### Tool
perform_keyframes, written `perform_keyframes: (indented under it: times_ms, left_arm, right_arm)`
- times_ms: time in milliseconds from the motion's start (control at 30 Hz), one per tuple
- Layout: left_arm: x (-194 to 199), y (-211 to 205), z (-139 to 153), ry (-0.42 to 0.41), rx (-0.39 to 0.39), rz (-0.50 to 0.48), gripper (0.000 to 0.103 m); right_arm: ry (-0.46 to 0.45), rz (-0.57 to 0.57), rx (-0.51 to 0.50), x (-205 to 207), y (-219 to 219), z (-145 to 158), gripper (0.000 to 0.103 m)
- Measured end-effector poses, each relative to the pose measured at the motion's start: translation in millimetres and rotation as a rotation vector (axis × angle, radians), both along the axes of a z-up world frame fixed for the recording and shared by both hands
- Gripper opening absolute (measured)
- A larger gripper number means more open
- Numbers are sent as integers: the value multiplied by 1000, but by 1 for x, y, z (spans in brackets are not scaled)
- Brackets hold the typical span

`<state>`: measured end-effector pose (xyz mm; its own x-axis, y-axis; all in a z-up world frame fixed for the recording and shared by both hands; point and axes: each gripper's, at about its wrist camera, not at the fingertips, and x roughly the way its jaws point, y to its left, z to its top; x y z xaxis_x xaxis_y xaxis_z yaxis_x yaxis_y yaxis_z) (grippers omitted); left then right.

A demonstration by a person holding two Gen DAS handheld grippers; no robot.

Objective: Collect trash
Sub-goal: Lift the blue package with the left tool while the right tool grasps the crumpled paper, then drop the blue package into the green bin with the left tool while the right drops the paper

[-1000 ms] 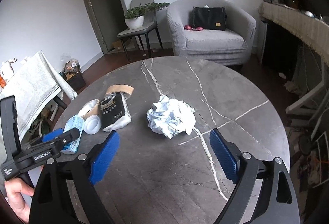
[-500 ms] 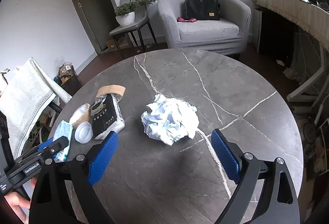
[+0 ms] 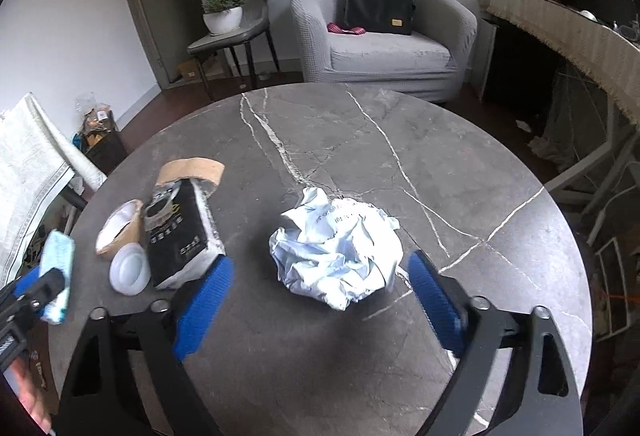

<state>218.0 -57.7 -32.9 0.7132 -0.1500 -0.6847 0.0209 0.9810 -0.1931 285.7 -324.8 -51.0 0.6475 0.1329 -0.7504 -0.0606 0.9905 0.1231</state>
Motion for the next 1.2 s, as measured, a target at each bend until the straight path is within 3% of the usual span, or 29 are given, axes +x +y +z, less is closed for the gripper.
perform_keyframes:
  times_ms: [100, 200, 400, 667, 867, 1200]
  left_arm:
    - [-3, 15, 1, -2, 1, 4, 56]
    - [-5, 31, 2, 3, 4, 16, 56]
    - [-14, 64, 3, 7, 3, 30, 56]
    - [-25, 92, -1, 29, 33, 18, 56]
    - [-30, 110, -21, 67, 78, -12, 56]
    - [-44, 158, -65, 184, 131, 23, 56]
  right_arm:
    - [11, -18, -24, 6, 3, -3, 75]
    - [6, -48, -46, 8, 6, -1, 61]
    - [-3, -47, -49, 5, 19, 7, 60]
    - [-63, 44, -58, -7, 62, 31, 60]
    - [-112, 149, -24, -17, 102, 49, 60]
    - [-121, 324, 45, -44, 182, 61, 60]
